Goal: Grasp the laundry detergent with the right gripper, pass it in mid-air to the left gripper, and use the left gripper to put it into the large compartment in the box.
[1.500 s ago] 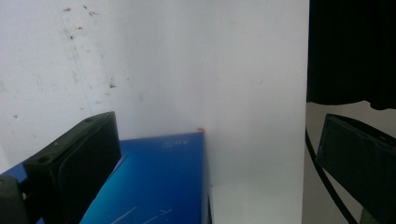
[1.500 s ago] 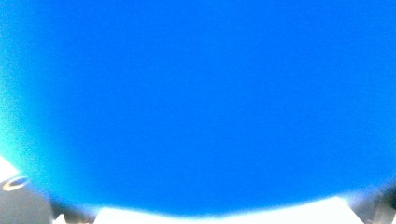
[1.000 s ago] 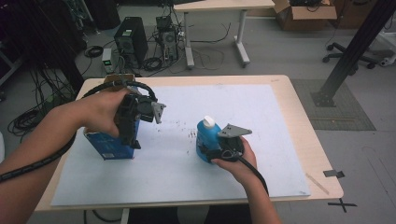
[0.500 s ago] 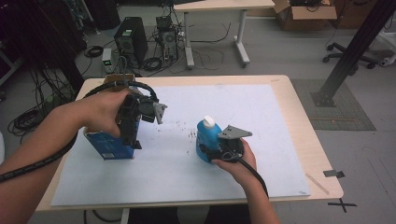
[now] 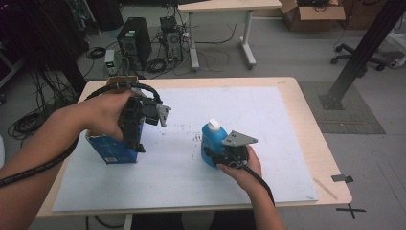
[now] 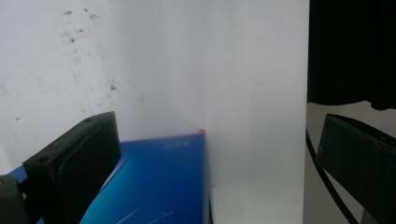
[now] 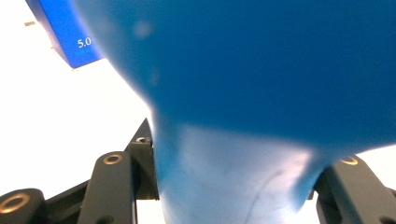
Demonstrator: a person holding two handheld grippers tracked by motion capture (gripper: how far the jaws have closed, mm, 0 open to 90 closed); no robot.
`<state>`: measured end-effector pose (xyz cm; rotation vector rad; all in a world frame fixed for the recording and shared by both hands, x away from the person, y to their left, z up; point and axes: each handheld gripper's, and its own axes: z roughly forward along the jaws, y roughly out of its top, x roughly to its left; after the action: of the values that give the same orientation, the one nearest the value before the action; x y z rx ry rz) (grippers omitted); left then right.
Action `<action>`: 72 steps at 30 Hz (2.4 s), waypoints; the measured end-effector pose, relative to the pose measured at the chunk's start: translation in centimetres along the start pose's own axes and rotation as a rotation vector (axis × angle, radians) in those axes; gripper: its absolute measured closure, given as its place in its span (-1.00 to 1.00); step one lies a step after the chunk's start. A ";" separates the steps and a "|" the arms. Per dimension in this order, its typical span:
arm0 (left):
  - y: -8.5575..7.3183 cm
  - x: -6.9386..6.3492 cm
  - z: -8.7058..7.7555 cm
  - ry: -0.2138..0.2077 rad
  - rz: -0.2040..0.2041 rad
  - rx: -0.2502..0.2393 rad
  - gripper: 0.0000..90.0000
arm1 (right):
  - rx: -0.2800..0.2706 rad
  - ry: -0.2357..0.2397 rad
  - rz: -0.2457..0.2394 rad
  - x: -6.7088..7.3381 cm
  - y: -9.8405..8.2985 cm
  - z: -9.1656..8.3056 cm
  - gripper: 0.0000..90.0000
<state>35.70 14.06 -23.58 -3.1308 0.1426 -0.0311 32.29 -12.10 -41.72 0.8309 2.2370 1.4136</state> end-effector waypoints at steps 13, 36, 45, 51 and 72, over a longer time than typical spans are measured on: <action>0.7 0.0 -0.6 0.012 0.013 -0.023 -1.00 | -0.020 0.009 -0.019 -0.2 0.7 -0.4 0.04; 2.1 0.0 -2.6 0.033 0.033 -0.034 -1.00 | -0.061 0.271 -0.135 -1.3 4.9 -4.9 0.03; 3.8 -0.4 -2.8 0.025 0.066 -0.036 -1.00 | -0.027 0.354 -0.209 -0.7 5.1 -4.3 0.02; 4.4 -0.6 -3.2 0.024 0.071 -0.032 -1.00 | -0.018 0.409 -0.236 -0.1 4.9 -3.5 0.02; 5.7 -1.6 -2.9 0.014 0.067 -0.045 -1.00 | 0.003 0.505 -0.278 2.6 5.3 0.2 0.02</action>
<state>33.48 8.50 -20.80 -3.1688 0.2521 -0.0506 31.96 -8.53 -37.01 0.1496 2.5849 1.6100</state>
